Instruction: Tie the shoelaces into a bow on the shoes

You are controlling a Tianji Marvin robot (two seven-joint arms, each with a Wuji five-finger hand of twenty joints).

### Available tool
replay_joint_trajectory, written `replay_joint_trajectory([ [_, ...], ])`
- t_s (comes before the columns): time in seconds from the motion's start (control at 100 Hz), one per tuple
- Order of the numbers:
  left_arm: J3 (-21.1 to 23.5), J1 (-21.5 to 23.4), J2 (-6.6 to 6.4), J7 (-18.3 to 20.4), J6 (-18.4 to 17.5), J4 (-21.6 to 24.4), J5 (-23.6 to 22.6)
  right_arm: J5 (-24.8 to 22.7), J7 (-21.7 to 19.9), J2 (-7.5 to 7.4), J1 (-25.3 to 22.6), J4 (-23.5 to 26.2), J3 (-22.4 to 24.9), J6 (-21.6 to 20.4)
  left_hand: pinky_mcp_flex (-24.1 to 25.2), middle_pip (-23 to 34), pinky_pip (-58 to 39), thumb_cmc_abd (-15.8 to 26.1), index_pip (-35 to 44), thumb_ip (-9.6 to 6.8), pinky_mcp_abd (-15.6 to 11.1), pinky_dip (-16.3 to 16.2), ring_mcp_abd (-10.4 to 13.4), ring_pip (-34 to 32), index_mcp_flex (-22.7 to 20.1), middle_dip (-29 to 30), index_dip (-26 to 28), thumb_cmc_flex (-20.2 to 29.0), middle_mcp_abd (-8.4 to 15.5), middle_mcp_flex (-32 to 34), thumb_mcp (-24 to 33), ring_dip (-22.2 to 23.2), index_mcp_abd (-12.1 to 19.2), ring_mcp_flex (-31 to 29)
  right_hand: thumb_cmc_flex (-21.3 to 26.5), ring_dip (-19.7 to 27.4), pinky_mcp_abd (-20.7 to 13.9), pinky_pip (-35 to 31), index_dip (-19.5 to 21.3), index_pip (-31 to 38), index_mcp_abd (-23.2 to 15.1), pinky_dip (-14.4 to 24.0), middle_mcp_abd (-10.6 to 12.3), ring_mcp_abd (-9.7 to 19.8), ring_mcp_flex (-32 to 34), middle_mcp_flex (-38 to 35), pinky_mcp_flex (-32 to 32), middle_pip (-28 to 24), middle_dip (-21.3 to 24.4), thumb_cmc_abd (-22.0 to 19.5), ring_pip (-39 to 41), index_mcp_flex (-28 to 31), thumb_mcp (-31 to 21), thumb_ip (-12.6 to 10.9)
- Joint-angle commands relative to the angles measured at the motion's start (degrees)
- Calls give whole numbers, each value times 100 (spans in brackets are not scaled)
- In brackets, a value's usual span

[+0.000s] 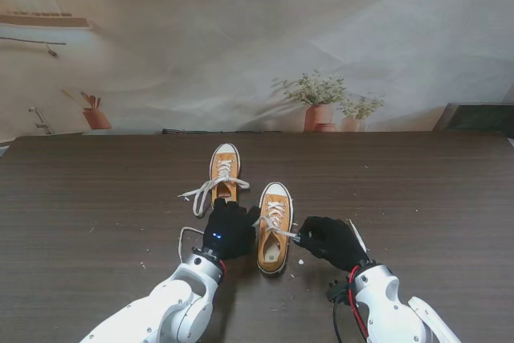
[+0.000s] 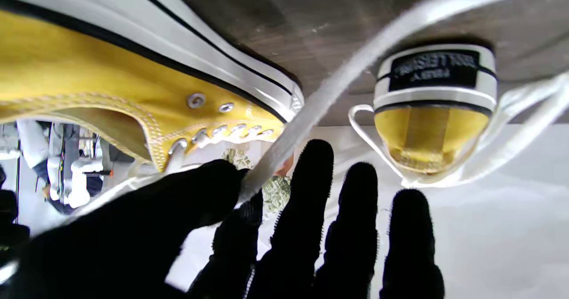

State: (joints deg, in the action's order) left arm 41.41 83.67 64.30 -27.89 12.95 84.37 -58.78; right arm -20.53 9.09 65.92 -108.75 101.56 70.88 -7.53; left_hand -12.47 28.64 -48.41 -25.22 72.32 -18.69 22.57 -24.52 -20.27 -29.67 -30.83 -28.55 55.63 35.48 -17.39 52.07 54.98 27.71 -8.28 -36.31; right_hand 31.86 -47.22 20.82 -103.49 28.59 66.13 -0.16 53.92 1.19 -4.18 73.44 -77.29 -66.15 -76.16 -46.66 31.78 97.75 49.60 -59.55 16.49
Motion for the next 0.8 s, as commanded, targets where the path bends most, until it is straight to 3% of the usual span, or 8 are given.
replay_joint_trajectory([
  [0.0, -39, 43, 93, -164, -52, -79, 14, 29, -90, -15, -37, 43, -5, -8, -381, 313, -303, -144, 415, -522, 564, -159, -99, -274, -294, -206, 284, -354, -93, 434, 634, -102, -437, -471, 152, -92, -72, -1649, 128, -31, -86, -26, -16, 137, 158, -327, -194, -265, -78, -63, 426, 167, 7, -26],
  [0.08, -47, 27, 197, -619, -265, -301, 187, 33, -109, -20, -43, 52, -1, -10, -919, 590, -531, -228, 621, -1144, 833, -208, -111, -520, -686, -334, 448, -714, -49, 928, 1094, -48, -488, -1056, 144, -86, -72, -1649, 131, -31, -80, -38, -17, 132, 159, -321, -192, -265, -76, -78, 419, 172, 12, -24],
  [0.13, -38, 30, 241, -765, -341, -373, 270, 55, -121, -20, -43, 55, -4, -9, -1167, 698, -550, -257, 651, -1328, 895, -170, -82, -564, -791, -388, 480, -827, 6, 1100, 1217, -57, -477, -1294, 148, -83, -72, -1649, 132, -34, -79, -45, -18, 131, 159, -322, -192, -267, -75, -73, 419, 168, 13, -24],
  [0.29, 77, 128, 357, -940, -576, -455, 630, 89, -144, -23, -58, 73, -14, -18, -1722, 1018, -744, -265, 664, -1306, 1097, -123, -115, -665, -748, -568, 532, -830, 13, 1188, 1211, -48, -540, -1718, 155, -79, -69, -1649, 135, -36, -62, -70, -20, 131, 159, -331, -189, -269, -69, -63, 424, 171, 8, -27],
  [0.4, 141, 183, 416, -1117, -677, -534, 766, 96, -145, -23, -70, 85, -17, -24, -2411, 1460, -1131, -256, 743, -1346, 1171, -48, 47, -836, -780, -718, 496, -954, 188, 1445, 1266, -86, -484, -2361, 157, -80, -68, -1649, 136, -36, -36, -81, -31, 134, 158, -341, -189, -272, -63, -56, 430, 177, 4, -27],
  [0.53, 204, 211, 513, -1397, -910, -650, 967, 90, -140, -23, -78, 96, -31, -21, -3451, 2353, -2163, -271, 871, -1493, 1179, 582, 457, -1504, -917, -927, 408, -1119, 617, 2015, 1333, -123, -476, -3349, 154, -84, -68, -1649, 136, -35, -18, -89, -25, 153, 159, -354, -189, -275, -55, -46, 438, 178, -4, -26],
  [0.6, 238, 224, 548, -1484, -993, -673, 1043, 100, -144, -23, -82, 104, -39, -14, -3819, 2919, -2521, -203, 918, -1543, 1070, 655, 729, -1930, -927, -1152, 441, -1192, 839, 2175, 1325, 22, -515, -3636, 153, -87, -67, -1649, 133, -37, -7, -92, -25, 160, 159, -363, -189, -275, -51, -41, 442, 181, -11, -25],
  [0.79, 315, 207, 614, -1617, -1395, -799, 1251, 121, -162, -26, -86, 120, -61, -5, -3612, 4849, -2656, 73, 921, -1658, 847, 484, 1346, -3973, -822, -2162, 581, -1216, 1203, 2338, 1050, 671, -608, -3682, 144, -99, -67, -1649, 129, -35, 14, -97, -20, 174, 158, -383, -189, -277, -36, -46, 451, 192, -31, -24],
])
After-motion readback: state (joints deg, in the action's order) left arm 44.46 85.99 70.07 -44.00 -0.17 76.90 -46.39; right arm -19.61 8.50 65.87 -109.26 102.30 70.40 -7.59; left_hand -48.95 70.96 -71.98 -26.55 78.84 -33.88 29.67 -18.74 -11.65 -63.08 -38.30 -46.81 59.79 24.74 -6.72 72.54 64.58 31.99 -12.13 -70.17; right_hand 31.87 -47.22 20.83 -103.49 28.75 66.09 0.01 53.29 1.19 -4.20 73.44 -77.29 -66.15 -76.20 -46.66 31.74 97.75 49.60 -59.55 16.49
